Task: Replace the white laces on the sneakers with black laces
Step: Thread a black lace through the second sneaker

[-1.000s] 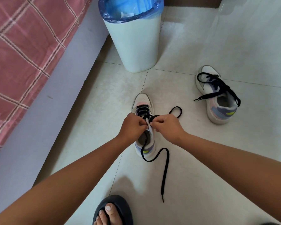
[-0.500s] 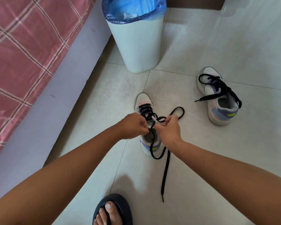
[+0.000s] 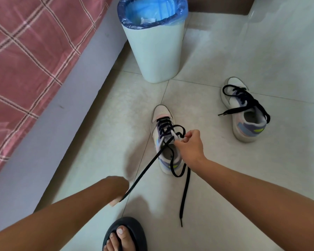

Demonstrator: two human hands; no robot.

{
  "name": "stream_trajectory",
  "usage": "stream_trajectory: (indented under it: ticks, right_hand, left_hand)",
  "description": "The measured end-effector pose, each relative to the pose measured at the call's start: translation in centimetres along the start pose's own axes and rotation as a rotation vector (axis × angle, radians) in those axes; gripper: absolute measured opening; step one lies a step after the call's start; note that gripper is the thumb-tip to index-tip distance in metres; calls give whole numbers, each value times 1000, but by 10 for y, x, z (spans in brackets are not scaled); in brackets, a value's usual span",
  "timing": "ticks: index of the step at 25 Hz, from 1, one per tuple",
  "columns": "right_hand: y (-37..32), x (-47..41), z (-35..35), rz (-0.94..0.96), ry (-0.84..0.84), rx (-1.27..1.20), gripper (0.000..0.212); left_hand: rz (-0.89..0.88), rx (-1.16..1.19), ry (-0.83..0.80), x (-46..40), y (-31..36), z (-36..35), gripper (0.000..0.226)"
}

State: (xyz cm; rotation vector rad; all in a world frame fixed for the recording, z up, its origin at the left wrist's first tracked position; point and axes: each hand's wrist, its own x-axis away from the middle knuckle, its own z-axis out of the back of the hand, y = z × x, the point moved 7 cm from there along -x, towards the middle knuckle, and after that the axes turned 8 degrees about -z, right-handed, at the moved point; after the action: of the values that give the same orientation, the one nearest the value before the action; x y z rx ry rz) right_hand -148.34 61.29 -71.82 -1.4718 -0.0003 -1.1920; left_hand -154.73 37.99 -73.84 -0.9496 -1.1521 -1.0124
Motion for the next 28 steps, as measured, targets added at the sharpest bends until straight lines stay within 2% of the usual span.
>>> stream_trajectory:
  ticks: [4,6,7,9,12,14,16,18,21,24,26,28]
  right_hand:
    - [6,-8,3,-113,-56,-73,26]
    - [15,-14,8,-242,-17,-181,18]
    - [21,-17,9,-325,-13,-233,18]
    - [31,-23,5,-465,-72,-274,26]
    - [32,-29,-5,-533,-175,-300,20]
    - [24,-33,-4,-483,-155,-290,12]
    - [12,-35,0,-393,-107,-260,14]
    - [0,-35,5,-273,-44,-247,15]
    - [-14,-21,10,-70,36,-111,5]
    - [-7,2,1,12,-100,-7,19]
    - [0,9,-6,67,-178,160,29]
    - [6,5,-5,73,-115,232,31]
  left_hand:
    - [-64,319,787,41,0,112,26]
    - [-74,419,1045,55,3,154,30]
    - [-76,448,1077,54,8,166,30]
    - [-58,482,1025,36,16,176,30]
    - [-30,603,990,18,15,179,26]
    - [-44,668,998,16,11,179,34]
    - [-68,701,997,18,9,177,43]
    - [-114,791,1022,17,8,171,39]
    - [-123,1079,1048,18,6,156,32]
    - [-115,1331,994,17,4,143,29]
    - [-148,1407,974,21,4,140,24]
    - [-207,1404,965,28,5,139,22]
